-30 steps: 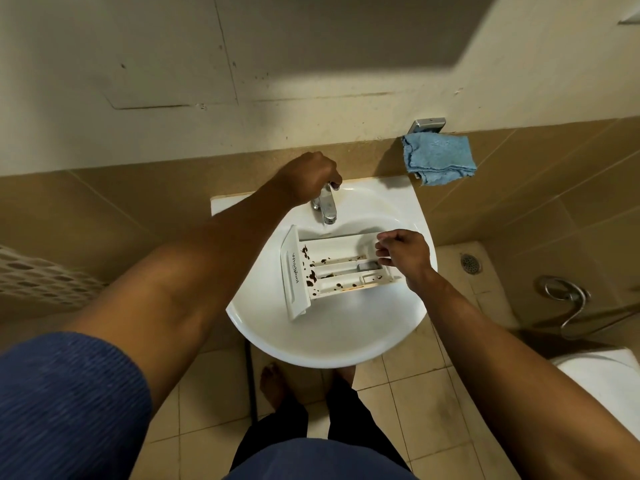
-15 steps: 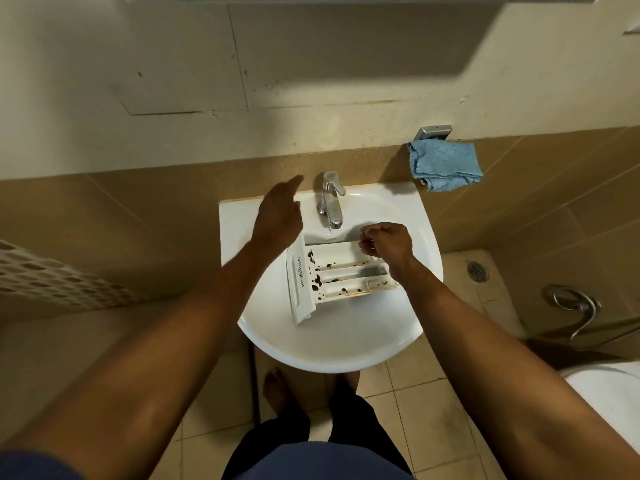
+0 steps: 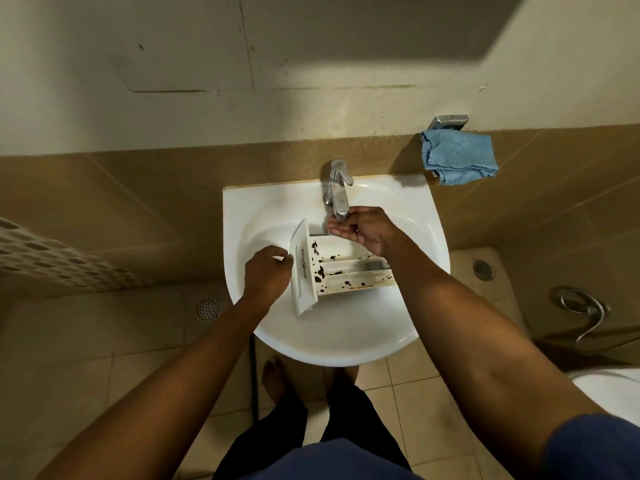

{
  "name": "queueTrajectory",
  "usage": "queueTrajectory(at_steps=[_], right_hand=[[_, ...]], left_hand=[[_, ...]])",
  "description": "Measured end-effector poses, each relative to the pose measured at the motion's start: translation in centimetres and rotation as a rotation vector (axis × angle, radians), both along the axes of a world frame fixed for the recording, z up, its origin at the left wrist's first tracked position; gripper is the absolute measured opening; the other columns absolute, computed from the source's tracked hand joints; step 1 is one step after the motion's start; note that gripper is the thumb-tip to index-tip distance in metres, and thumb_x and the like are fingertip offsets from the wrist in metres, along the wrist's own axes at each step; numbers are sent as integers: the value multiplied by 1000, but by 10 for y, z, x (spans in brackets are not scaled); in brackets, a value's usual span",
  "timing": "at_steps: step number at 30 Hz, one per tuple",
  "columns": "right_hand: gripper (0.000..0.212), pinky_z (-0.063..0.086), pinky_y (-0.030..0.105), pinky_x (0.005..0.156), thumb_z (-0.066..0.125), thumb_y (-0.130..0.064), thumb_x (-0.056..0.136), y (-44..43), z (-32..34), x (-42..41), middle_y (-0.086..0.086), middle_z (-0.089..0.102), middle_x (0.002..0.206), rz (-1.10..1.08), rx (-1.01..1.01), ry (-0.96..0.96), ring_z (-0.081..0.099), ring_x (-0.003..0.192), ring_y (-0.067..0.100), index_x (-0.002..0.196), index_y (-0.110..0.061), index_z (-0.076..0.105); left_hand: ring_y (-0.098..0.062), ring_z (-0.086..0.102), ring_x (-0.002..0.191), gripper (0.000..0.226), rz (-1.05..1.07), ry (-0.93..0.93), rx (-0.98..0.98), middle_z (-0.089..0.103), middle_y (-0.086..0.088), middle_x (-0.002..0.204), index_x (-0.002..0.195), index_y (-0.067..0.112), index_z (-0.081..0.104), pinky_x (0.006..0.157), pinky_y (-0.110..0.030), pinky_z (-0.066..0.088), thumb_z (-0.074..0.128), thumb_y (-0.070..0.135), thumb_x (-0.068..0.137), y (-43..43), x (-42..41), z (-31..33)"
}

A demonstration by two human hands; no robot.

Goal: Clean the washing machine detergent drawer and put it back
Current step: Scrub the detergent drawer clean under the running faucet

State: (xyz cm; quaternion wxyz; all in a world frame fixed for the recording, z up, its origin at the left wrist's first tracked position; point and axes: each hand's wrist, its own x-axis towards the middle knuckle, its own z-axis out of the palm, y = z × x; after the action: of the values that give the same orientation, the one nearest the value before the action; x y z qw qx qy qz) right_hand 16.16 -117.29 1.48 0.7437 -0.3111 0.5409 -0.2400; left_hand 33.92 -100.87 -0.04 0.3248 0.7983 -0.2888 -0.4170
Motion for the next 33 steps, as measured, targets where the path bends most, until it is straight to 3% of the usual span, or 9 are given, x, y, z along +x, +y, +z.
queueTrajectory(at_steps=[4, 8, 13, 16, 20, 24, 27, 30, 33], right_hand=[[28, 64, 41, 87, 51, 21, 93, 2, -1, 2, 33, 72, 111, -24, 2, 8, 75, 101, 40, 118, 17, 62], [23, 63, 41, 87, 54, 14, 97, 4, -1, 2, 33, 72, 110, -63, -3, 30, 75, 101, 38, 117, 17, 64], [25, 65, 36, 77, 51, 17, 97, 5, 6, 3, 32, 73, 109, -33, -1, 52, 76, 98, 37, 119, 15, 62], [24, 65, 40, 83, 53, 19, 94, 5, 9, 3, 33, 73, 105, -4, -61, 120, 77, 91, 36, 112, 11, 67], [21, 63, 51, 85, 61, 21, 85, 3, 10, 3, 29, 74, 87, -50, -228, 353, 71, 72, 36, 86, 5, 75], [22, 64, 42, 83, 60, 22, 86, 6, 18, -3, 25, 75, 85, 25, -218, 295, 77, 79, 35, 82, 3, 71], [22, 65, 36, 79, 67, 22, 83, 8, 23, -5, 25, 76, 87, 2, -260, 292, 77, 79, 32, 85, 1, 74], [29, 63, 43, 88, 69, 23, 73, 3, 18, 1, 27, 76, 92, -25, -230, 348, 76, 87, 37, 80, -3, 78], [29, 61, 51, 92, 71, 21, 61, -6, 15, 8, 28, 75, 97, 112, -205, 388, 76, 94, 42, 72, -5, 78]], left_hand=[[-25, 73, 94, 24, -5, 13, 1, 75, -2, 95, 102, 26, 70, 92, -46, 60, 75, 46, 90, -10, -6, 2], [-30, 74, 85, 54, -110, -66, 120, 74, -11, 88, 88, 5, 73, 80, -45, 63, 79, 58, 83, -19, -18, 5], [-33, 72, 68, 24, -142, -63, 103, 68, -10, 71, 73, 5, 64, 62, -43, 64, 76, 24, 81, -24, -30, 9], [-37, 67, 62, 33, -154, -173, 32, 54, -6, 57, 60, 10, 48, 54, -35, 52, 73, 16, 80, -16, -31, 14], [-29, 70, 53, 36, -79, -155, 3, 59, -16, 58, 58, 12, 45, 50, -44, 60, 73, 17, 80, 5, -14, 24], [-26, 73, 57, 40, -72, -86, -31, 53, -7, 57, 60, 14, 41, 46, -50, 60, 74, 13, 83, 19, 0, 32], [-27, 74, 60, 40, -84, -72, -31, 58, -13, 61, 60, 15, 41, 49, -52, 61, 74, 15, 84, 21, 5, 32], [-25, 73, 59, 42, -105, -71, -32, 64, -13, 62, 57, 18, 43, 53, -48, 63, 75, 22, 82, 22, 6, 33], [-15, 65, 49, 41, -137, -98, -49, 57, -3, 51, 57, 16, 44, 52, -35, 57, 75, 23, 83, 19, 8, 36]])
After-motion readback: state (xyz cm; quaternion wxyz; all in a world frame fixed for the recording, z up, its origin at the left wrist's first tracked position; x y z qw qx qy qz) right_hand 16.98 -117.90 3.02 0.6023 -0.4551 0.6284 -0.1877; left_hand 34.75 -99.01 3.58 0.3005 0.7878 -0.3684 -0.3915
